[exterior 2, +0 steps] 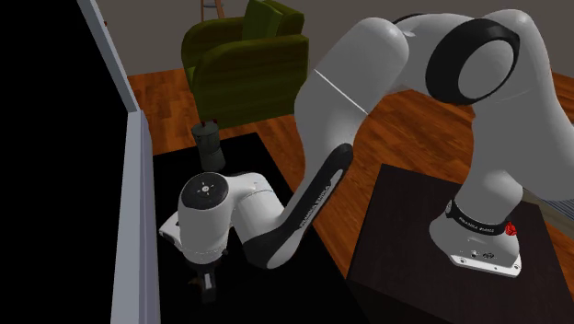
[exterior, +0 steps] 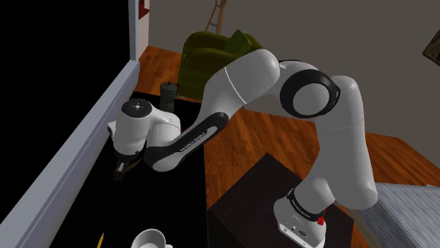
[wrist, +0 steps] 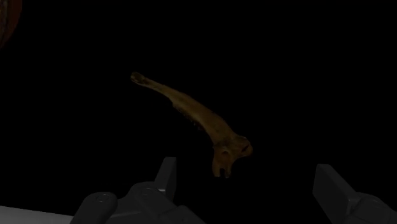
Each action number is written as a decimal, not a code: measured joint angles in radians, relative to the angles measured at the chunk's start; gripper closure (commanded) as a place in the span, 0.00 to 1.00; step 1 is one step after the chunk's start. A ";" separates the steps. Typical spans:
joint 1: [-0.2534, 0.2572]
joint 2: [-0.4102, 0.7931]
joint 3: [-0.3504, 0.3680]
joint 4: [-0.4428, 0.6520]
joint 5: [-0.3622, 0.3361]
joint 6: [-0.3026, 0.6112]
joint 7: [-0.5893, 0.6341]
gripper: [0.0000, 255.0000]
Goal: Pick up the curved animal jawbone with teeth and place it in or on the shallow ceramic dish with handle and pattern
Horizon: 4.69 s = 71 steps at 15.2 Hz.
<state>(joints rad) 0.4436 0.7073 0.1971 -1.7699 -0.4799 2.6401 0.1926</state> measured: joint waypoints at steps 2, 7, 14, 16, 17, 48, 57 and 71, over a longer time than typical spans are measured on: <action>0.005 0.028 -0.007 0.021 -0.007 0.010 0.001 0.00; 0.016 0.092 -0.022 0.069 -0.017 0.027 0.005 0.00; 0.018 0.106 -0.025 0.078 -0.020 0.034 0.007 1.00; 0.019 0.104 -0.024 0.078 -0.019 0.034 0.007 1.00; 0.019 0.104 -0.024 0.079 -0.019 0.034 0.006 1.00; -0.048 -0.120 0.060 0.019 0.067 -0.135 -0.082 1.00; -0.232 -0.195 0.064 -0.119 0.113 -0.049 -0.266 1.00; -0.389 -0.162 0.046 -0.180 0.134 0.061 -0.442 1.00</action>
<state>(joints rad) 0.0545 0.5455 0.2431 -1.9497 -0.3457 2.7012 -0.2499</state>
